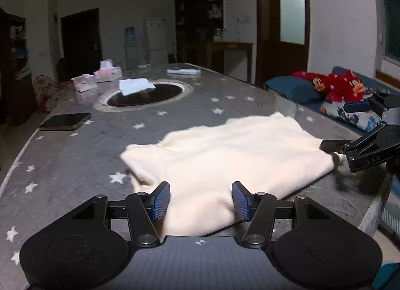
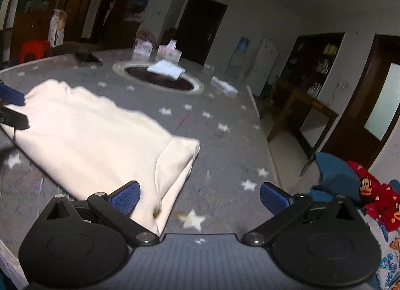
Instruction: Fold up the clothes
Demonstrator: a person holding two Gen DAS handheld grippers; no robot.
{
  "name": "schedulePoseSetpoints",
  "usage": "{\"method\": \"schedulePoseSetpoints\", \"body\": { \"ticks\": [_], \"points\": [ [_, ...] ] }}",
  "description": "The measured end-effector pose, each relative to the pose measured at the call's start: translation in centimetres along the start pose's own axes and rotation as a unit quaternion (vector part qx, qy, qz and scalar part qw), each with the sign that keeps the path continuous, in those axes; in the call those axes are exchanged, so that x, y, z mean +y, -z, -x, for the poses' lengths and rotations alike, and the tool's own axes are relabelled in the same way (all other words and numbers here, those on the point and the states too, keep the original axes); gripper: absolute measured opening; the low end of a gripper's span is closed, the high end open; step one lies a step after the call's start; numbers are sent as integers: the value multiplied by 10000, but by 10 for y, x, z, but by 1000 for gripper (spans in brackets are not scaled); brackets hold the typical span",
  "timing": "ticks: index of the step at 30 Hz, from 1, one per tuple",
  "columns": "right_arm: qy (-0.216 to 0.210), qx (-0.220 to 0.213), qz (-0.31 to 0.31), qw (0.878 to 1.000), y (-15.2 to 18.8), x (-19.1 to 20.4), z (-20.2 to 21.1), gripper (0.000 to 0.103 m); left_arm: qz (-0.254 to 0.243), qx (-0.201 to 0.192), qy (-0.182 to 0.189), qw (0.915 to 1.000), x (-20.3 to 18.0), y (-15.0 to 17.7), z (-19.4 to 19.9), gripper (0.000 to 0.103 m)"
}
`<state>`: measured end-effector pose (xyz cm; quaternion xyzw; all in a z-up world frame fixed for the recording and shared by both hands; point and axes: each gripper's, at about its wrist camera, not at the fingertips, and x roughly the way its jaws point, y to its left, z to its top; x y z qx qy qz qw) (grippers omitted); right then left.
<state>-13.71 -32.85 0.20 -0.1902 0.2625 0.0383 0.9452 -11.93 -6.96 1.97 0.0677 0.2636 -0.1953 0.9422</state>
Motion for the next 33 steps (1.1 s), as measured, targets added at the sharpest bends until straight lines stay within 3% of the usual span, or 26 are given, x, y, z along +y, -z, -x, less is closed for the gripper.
{"method": "schedulePoseSetpoints", "body": {
  "ticks": [5, 18, 25, 33],
  "points": [
    [24, -5, -37, 10000, -2, -1, -1, 103, 261, 110, -61, 9996, 14, 8, 1, 58],
    [-163, 43, -26, 9999, -9, 5, -9, 103, 343, 140, 87, 9993, 22, -2, 3, 58],
    [-186, -121, -114, 9997, -21, 0, -11, 103, 839, 207, 406, 9954, 39, -19, -19, 58],
    [-197, -93, -47, 9998, -25, -3, -19, 103, 1228, 403, 19, 9916, 63, -18, -25, 58]
  ]
}}
